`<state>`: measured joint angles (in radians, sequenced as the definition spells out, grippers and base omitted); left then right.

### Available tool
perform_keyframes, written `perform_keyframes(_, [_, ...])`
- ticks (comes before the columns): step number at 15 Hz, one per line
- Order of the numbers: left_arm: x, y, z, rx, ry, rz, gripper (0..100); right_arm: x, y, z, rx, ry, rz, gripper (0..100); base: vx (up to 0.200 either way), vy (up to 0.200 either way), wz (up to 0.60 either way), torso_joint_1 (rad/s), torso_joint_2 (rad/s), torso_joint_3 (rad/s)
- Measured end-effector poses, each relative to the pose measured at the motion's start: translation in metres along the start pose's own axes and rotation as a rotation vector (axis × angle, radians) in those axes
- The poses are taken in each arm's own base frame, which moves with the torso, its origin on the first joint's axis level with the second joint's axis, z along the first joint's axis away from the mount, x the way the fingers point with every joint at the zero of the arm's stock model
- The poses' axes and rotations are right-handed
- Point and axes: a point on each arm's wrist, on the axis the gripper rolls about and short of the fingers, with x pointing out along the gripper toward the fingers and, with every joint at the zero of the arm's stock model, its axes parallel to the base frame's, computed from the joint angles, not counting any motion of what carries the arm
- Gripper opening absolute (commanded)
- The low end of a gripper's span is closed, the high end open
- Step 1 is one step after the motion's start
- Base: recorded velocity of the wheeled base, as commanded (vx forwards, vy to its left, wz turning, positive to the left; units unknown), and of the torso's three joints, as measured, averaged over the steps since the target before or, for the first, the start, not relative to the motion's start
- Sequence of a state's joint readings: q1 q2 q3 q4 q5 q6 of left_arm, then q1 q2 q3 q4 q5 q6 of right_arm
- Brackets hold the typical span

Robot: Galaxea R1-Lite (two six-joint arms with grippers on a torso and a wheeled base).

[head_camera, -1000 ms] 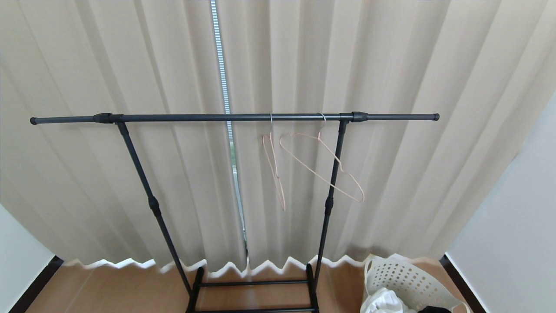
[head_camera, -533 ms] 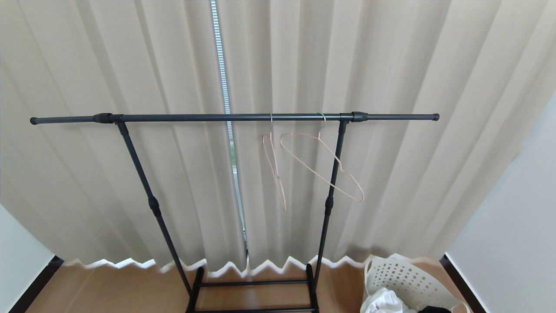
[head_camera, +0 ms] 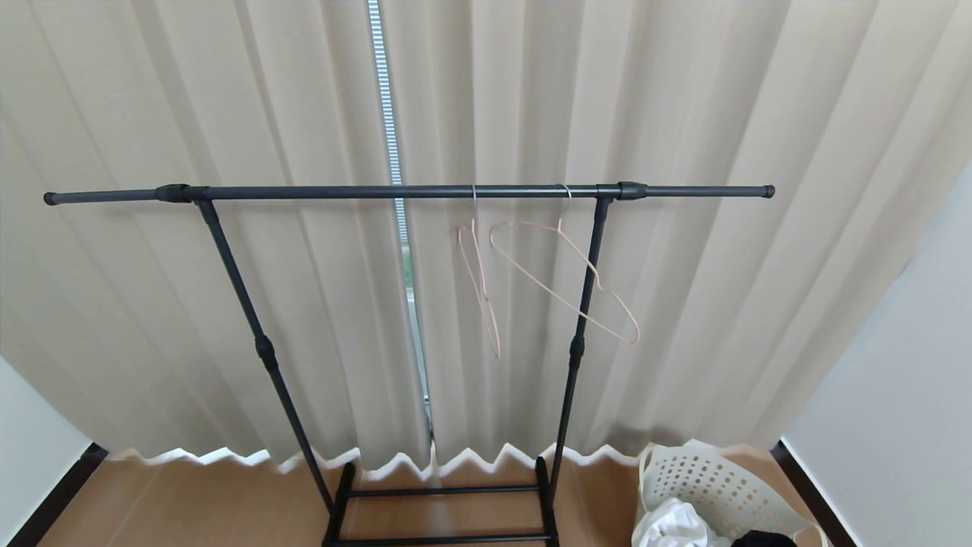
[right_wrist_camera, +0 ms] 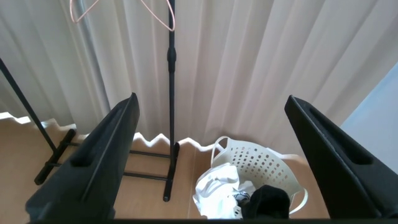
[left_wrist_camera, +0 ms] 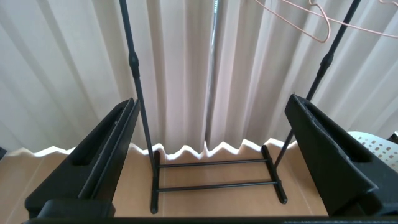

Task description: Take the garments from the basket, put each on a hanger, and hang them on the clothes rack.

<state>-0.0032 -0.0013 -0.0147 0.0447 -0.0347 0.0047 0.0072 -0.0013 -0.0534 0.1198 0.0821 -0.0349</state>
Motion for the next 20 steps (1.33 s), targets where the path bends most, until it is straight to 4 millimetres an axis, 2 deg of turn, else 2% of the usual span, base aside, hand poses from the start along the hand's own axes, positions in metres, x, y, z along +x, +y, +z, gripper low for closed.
perform_keyframes(15, [-0.0001, 0.0001, 0.0002, -0.005, -0.001, 0.002, 100, 0.0000, 0.0000, 0.0000, 0.008, 0.000, 0.000, 100, 0.000, 0.000, 0.00, -0.157, 0.36, 0.202])
perform_keyframes(20, [-0.0001, 0.0000, 0.0002, -0.003, -0.001, 0.001, 100, 0.0000, 0.0000, 0.0001, 0.008, 0.000, 0.000, 100, 0.000, 0.000, 0.00, -0.212, 0.52, 0.312])
